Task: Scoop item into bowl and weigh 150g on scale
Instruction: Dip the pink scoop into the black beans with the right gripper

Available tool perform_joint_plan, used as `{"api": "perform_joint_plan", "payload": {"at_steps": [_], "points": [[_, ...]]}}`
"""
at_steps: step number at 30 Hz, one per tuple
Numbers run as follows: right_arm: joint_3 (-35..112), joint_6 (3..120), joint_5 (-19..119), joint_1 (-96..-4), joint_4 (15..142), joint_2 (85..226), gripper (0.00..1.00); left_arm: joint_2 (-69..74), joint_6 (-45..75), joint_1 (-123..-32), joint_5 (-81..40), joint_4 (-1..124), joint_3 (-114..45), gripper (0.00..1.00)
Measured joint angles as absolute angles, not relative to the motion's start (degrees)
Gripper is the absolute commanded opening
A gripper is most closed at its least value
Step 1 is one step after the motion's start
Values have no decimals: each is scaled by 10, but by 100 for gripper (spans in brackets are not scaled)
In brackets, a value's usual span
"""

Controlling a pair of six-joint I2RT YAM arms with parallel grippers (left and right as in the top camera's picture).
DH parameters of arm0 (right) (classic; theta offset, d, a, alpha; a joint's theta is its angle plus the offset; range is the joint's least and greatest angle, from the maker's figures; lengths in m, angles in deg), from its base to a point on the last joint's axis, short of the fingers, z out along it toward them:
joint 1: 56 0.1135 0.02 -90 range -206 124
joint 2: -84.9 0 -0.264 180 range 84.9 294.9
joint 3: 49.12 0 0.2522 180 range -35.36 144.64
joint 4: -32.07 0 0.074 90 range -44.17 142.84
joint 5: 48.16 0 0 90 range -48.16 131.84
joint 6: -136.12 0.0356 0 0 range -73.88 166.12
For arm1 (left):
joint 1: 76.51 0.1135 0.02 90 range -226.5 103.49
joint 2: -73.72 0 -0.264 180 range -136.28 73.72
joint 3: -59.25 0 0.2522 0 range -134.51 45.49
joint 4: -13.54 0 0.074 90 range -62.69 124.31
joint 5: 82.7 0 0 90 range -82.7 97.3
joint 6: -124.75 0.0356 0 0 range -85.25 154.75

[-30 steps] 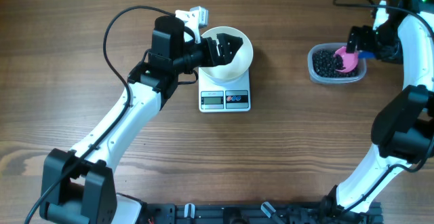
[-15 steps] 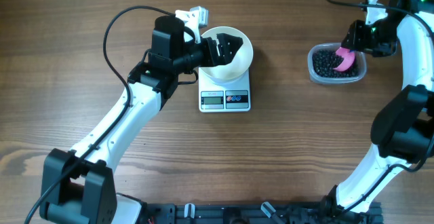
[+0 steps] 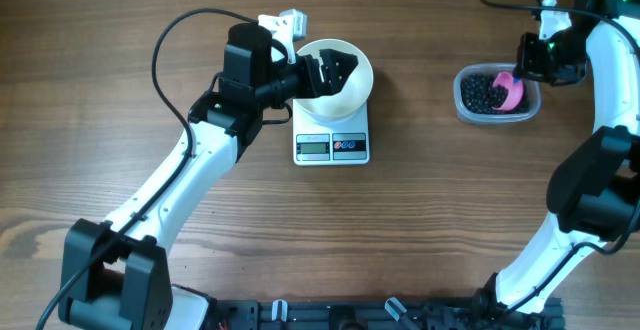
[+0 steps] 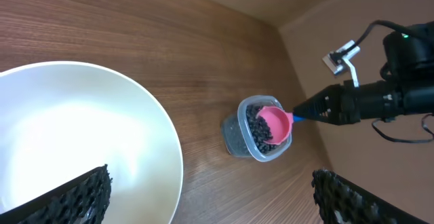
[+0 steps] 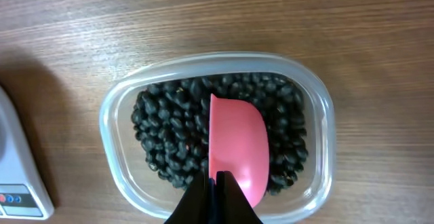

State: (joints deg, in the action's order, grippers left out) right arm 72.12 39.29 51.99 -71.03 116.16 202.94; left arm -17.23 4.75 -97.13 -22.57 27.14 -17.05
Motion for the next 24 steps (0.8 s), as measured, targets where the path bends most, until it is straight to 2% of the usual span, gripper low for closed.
{"api": "perform_joint_plan", "payload": {"at_steps": [10,18,24], "points": [[722,412,375,-652,1155,2022,4,-172,47,-971,-223,271,-171,100],[662,457,230,-581,1088,2015,4,-172,48,-971,-222,272,-171,100],[636,477,252,-581,1065,2002,4,-172,48,-971,-221,272,-171,100]]}}
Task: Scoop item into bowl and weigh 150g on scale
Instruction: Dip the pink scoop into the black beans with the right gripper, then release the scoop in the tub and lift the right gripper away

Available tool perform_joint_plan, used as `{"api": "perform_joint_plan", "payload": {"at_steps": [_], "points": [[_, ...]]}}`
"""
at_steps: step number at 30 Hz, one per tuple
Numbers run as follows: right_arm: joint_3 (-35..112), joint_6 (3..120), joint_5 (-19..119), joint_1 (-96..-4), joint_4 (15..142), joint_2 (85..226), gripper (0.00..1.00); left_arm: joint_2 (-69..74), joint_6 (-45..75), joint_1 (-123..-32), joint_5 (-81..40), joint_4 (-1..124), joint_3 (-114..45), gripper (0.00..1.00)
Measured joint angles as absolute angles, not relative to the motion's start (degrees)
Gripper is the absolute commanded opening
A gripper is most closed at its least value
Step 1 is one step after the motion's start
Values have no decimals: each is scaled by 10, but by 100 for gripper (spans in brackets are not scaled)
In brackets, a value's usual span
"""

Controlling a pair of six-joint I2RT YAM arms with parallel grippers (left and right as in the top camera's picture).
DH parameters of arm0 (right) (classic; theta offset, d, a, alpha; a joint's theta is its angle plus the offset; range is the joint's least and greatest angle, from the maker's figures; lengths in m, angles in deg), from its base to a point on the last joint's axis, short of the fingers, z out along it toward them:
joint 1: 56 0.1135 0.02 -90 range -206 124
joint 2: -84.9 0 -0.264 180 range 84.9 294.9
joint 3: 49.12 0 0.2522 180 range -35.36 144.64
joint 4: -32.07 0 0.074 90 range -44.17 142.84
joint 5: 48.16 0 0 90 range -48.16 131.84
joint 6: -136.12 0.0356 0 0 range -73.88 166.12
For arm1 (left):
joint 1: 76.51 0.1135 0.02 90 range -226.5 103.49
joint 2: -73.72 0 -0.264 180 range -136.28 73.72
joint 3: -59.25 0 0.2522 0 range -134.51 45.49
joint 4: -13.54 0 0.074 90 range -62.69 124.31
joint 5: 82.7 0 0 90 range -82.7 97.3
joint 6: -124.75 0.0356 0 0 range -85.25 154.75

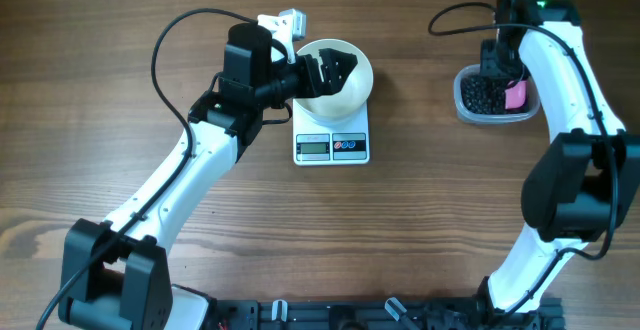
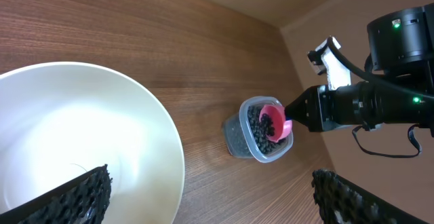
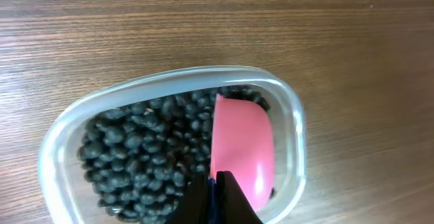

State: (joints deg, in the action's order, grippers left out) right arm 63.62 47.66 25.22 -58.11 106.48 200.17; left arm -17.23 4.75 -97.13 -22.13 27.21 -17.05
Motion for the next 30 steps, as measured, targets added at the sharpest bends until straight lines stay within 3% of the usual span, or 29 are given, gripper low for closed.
{"api": "perform_joint_plan", "payload": {"at_steps": [20,22,23,25,28,30], "points": [[625,430,625,-736,1081,2001,4,-172,48,-971,-221,272,-171,100],[625,428,644,-745,1086,2001,12,-172,48,-971,-221,272,-171,100],[625,428,649,-749,1086,2001,23,-172,48,-971,-221,272,-171,100],[624,424,657,-751,1086,2001,35,-172,47,-971,-221,272,-171,100],[623,419,663,-751,1084,2001,63,-172,48,-971,-221,272,-171,100],[623,418,662,-751,1083,2001,89,-172,48,-971,-221,272,-171,100]]}}
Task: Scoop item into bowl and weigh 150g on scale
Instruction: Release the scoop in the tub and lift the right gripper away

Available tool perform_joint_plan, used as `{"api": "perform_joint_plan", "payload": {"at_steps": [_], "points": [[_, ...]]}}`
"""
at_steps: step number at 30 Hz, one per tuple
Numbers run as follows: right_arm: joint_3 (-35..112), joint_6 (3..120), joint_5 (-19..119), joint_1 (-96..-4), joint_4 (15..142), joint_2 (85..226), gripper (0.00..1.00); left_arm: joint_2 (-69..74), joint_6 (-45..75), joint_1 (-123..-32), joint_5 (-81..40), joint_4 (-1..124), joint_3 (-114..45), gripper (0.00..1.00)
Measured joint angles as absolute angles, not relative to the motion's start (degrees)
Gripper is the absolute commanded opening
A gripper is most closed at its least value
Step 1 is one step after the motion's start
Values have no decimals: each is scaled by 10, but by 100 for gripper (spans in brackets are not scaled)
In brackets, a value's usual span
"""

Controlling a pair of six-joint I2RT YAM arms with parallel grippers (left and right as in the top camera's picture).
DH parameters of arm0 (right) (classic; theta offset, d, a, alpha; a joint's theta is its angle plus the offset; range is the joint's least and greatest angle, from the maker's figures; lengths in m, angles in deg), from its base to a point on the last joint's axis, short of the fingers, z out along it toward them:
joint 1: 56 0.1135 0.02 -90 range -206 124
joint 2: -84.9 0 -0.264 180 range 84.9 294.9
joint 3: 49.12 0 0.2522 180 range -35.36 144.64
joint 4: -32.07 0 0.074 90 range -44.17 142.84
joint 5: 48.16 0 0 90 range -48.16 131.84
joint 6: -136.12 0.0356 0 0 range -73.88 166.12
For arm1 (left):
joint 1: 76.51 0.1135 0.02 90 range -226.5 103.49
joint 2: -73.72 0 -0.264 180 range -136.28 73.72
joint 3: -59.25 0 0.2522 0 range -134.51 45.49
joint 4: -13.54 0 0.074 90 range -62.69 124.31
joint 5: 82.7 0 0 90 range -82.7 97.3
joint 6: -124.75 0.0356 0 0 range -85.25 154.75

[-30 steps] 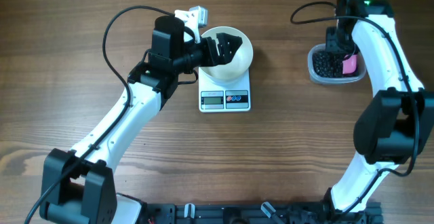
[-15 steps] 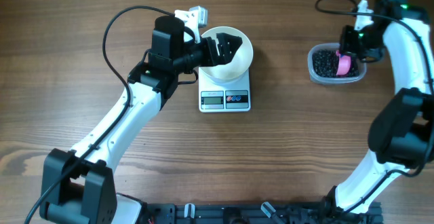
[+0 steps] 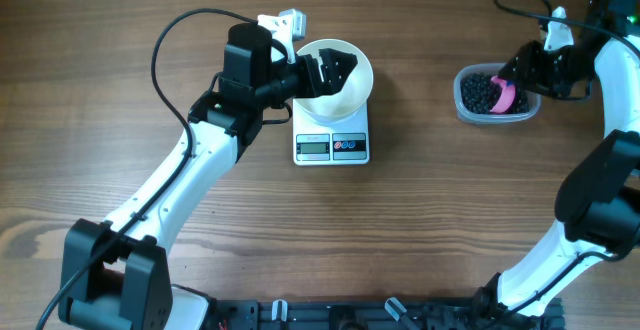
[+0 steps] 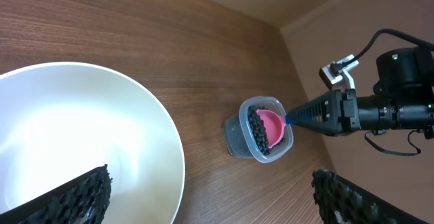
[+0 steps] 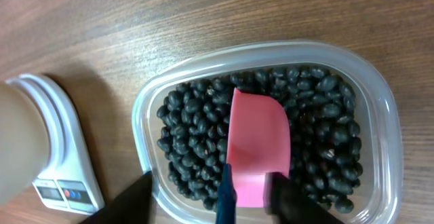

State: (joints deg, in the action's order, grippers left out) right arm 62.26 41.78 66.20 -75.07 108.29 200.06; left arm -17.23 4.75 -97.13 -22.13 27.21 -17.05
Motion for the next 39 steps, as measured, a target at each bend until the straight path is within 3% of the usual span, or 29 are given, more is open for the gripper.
{"api": "perform_joint_plan", "payload": {"at_steps": [1,30,32,33,34,39], "points": [[623,420,660,-751,1082,2001,100,-172,48,-971,-221,272,-171,100],[720,419,593,-751,1064,2001,100,-172,62,-971,-221,281,-171,100],[720,419,591,-751,1063,2001,100,-172,63,-971,-221,281,-171,81],[720,419,591,-751,1061,2001,100,-172,65,-971,-221,281,-171,37],[720,419,591,-751,1058,2001,100,-172,66,-971,-221,281,-171,4],[720,419,591,-751,1042,2001,100,-172,68,-971,-220,282,-171,4]]}}
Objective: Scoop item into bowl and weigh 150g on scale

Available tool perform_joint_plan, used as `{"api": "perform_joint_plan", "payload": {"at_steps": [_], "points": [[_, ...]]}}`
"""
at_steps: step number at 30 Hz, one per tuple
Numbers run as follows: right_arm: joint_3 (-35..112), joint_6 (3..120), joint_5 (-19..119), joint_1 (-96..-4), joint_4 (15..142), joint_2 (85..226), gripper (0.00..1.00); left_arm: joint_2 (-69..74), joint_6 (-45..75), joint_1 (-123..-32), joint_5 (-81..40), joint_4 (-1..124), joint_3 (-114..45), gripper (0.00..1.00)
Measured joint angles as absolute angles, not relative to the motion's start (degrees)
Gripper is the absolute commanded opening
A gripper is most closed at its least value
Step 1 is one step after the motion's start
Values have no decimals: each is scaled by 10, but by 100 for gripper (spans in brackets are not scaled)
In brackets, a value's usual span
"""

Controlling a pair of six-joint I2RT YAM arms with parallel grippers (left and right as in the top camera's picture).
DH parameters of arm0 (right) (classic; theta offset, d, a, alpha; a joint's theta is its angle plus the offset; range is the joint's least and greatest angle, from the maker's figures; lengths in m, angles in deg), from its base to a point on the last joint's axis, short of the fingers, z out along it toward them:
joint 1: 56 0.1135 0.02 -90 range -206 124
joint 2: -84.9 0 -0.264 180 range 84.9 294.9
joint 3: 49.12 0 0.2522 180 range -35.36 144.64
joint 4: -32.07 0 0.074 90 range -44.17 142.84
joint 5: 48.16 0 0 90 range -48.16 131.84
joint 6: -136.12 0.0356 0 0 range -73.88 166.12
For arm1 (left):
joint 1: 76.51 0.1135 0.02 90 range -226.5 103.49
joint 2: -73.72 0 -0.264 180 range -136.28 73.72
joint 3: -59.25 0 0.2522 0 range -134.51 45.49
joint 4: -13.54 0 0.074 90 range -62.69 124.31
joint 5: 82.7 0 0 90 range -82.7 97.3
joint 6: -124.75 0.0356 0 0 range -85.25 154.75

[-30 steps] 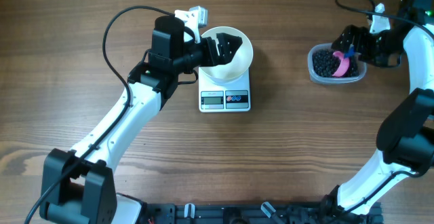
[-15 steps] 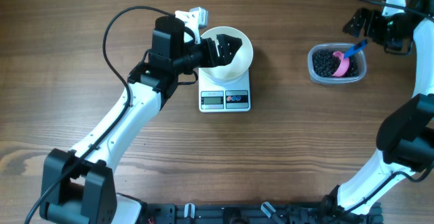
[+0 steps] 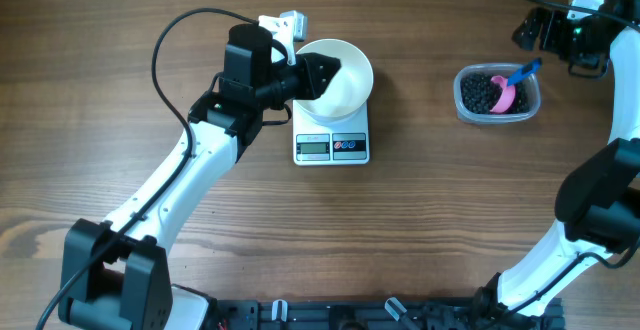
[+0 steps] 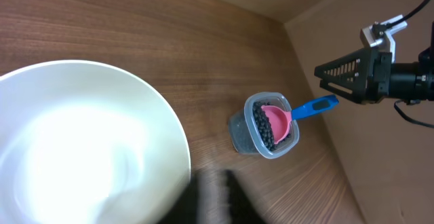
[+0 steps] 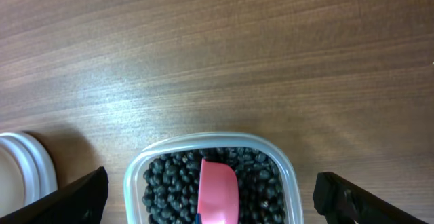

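Observation:
The white bowl [image 3: 352, 82] stands on the white scale [image 3: 332, 147], and no beans show inside it [image 4: 88, 136]. My left gripper [image 3: 330, 68] is at its rim, with its blurred fingers drawn together [image 4: 217, 197]. A clear container [image 3: 460, 96] holds black beans. The pink scoop [image 3: 508, 90] lies in them, its blue handle resting on the rim. It also shows in the wrist views, scoop [image 4: 278, 119] and scoop [image 5: 218, 195]. My right gripper [image 3: 536, 33] hangs wide open above and beyond the container [image 5: 203, 140], holding nothing. The left wrist view shows that gripper [image 4: 324, 77] spread open.
The scale's edge [image 5: 24, 176] shows at the lower left of the right wrist view. Bare wooden tabletop [image 3: 450, 200] lies between the scale and the container. Cables trail from both arms.
My right gripper was down at the scoop's handle in the beans. It is now wide open and drawn back, with the scoop left in the container. My left fingers, wide apart then, have come together at the bowl's rim.
My right gripper first held the scoop in the beans. Then the arm reached from the far side, with the scoop at the container's right end. Then it came from the right with the scoop flat on the beans. Now the scoop is released and my left gripper has shut.

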State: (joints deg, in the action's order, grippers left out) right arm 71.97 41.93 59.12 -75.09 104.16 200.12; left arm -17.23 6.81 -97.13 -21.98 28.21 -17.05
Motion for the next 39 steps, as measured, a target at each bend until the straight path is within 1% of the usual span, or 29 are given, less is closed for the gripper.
{"api": "perform_joint_plan", "payload": {"at_steps": [5,7,11,12,14,15,19,20,21,22,26,27,28,29,30,31,32,33,39], "points": [[720,420,591,-751,1023,2001,100,-141,70,-971,-220,287,-171,4],[720,420,591,-751,1022,2001,100,-107,87,-971,-235,317,-174,4],[720,420,591,-751,1021,2001,100,-87,156,-975,-278,550,-250,4],[720,420,591,-751,1021,2001,100,-88,188,-982,-282,641,-285,4],[720,420,589,-751,1021,2001,100,-88,239,-1006,-272,751,-328,4],[720,420,589,-751,1021,2001,100,-86,263,-1029,-263,782,-342,4],[720,420,587,-751,1021,2001,100,-98,331,-1137,-197,852,-353,12],[720,419,587,-751,1021,2001,100,-107,362,-1155,-187,856,-353,21],[720,420,587,-751,1021,2001,100,-142,380,-1192,-168,858,-354,23],[720,420,587,-751,1021,2001,100,-155,392,-1202,-158,855,-354,24],[720,420,587,-751,1021,2001,100,-259,437,-1249,-81,830,-355,50],[720,420,587,-751,1021,2001,100,-278,443,-1253,-71,826,-355,62],[720,420,587,-751,1021,2001,100,-295,447,-1255,-62,824,-355,79],[720,420,587,-751,1021,2001,100,-308,451,-1254,-53,822,-355,88],[720,420,587,-751,1021,2001,100,-314,456,-1253,-46,820,-355,93],[720,420,587,-751,1021,2001,100,-314,461,-1253,-43,819,-355,94],[720,420,587,-751,1021,2001,100,-314,468,-1252,-41,817,-355,98],[720,420,587,-751,1021,2001,100,-314,474,-1252,-39,816,-355,100],[720,420,587,-751,1021,2001,100,-314,529,-1245,-15,804,-355,100]]}}
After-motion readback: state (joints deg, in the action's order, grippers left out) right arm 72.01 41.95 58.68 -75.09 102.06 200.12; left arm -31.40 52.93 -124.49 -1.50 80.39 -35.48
